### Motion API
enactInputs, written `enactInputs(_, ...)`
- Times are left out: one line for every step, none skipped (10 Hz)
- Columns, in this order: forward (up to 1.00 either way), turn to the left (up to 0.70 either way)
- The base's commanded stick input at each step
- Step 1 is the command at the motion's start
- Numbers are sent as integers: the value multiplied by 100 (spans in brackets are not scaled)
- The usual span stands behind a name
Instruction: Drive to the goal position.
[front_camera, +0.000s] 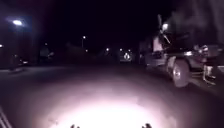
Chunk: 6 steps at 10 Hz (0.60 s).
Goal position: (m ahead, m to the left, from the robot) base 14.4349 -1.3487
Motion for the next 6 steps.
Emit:
enactInputs(70, 0)
enactInputs(70, 0)
enactInputs(70, 0)
enactInputs(70, 0)
enactInputs(70, 0)
enactInputs(70, 0)
